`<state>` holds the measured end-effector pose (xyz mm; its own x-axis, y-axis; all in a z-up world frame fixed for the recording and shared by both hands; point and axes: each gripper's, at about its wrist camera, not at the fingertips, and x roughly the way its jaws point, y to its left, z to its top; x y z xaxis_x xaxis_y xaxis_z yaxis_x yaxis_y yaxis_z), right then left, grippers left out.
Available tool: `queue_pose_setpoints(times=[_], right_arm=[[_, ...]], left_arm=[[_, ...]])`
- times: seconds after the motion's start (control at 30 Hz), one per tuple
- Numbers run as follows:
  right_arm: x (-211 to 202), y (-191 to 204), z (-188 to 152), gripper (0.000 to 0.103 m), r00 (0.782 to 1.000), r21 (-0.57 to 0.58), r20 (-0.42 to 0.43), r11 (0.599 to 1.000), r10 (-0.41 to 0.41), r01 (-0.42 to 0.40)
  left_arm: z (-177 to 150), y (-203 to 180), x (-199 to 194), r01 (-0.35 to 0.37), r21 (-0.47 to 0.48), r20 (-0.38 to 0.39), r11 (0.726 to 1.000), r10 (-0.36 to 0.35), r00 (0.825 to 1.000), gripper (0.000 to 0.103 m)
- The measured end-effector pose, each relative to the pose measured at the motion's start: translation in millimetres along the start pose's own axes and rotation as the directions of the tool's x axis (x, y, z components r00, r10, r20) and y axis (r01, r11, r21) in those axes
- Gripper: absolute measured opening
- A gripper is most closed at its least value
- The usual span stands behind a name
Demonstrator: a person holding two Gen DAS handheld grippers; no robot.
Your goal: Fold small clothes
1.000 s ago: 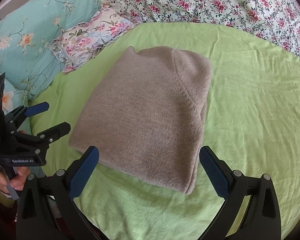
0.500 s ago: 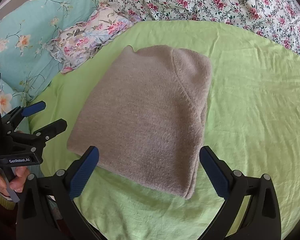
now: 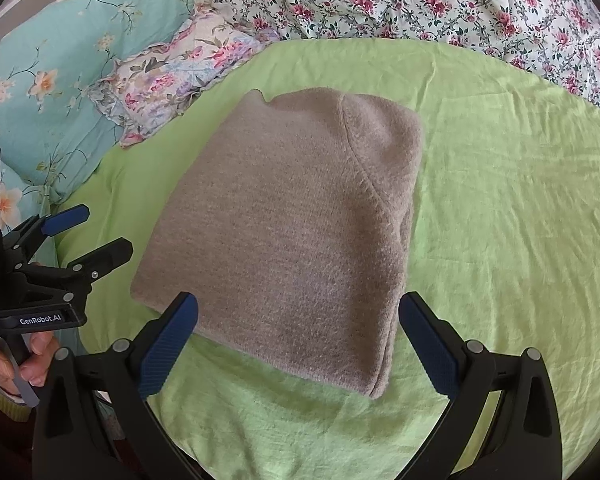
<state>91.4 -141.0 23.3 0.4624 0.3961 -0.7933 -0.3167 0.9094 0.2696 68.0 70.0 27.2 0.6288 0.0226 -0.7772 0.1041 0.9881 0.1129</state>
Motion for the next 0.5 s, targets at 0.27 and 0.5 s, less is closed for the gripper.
queue_pose_setpoints(times=[0.27, 0.5], right_arm=[[-0.9, 1.0, 3.3, 0.100, 1.000, -0.006, 0.002, 1.000, 0.000, 0.000], [-0.3, 1.4, 2.7, 0.100, 1.000, -0.009, -0.001, 1.000, -0.004, 0.004]], left_arm=[[1.1, -1.1, -0.5, -0.002, -0.003, -0.003, 1.000, 0.002, 1.000, 0.102], [0.2, -3.9, -2.0, 0.005, -0.001, 0.003, 1.000, -0.005, 1.000, 0.102]])
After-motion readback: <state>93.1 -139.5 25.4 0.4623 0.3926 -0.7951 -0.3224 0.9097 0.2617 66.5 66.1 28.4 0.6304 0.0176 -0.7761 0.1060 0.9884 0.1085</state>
